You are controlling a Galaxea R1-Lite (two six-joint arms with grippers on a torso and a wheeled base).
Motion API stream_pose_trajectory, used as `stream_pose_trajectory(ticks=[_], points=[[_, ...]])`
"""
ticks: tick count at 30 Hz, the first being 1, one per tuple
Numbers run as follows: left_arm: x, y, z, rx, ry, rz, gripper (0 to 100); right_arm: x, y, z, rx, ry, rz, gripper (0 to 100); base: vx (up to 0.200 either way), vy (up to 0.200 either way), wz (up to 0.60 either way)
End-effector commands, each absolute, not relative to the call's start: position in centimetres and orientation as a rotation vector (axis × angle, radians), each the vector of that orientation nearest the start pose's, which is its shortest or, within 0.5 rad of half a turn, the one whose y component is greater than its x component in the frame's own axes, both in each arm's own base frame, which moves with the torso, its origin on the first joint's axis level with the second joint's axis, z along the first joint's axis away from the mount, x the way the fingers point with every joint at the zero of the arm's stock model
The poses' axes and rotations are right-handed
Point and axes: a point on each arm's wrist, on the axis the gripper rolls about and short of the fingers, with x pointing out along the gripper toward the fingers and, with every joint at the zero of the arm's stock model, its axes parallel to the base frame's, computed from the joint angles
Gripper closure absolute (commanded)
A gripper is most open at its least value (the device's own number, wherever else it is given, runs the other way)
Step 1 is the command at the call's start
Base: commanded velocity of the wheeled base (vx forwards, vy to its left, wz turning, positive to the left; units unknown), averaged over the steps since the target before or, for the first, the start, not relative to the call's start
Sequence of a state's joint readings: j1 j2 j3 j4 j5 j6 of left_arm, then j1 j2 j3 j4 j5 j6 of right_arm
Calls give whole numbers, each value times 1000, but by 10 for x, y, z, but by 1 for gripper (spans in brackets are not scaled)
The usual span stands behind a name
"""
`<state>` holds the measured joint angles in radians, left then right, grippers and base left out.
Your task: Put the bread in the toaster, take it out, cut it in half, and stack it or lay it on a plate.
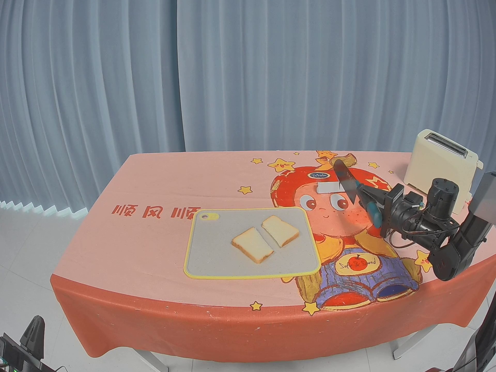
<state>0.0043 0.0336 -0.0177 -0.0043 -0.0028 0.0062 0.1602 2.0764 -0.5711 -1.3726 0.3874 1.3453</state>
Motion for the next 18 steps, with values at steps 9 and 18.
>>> stream_pose_trajectory(ticks=[9, 18], points=[[-20, 0, 77, 6, 29, 1, 100, 326, 63, 78, 1322, 488, 372, 100, 0, 0, 0], [-20, 0, 77, 6, 31, 1, 100, 326, 63, 77, 1322, 492, 371, 100, 0, 0, 0]])
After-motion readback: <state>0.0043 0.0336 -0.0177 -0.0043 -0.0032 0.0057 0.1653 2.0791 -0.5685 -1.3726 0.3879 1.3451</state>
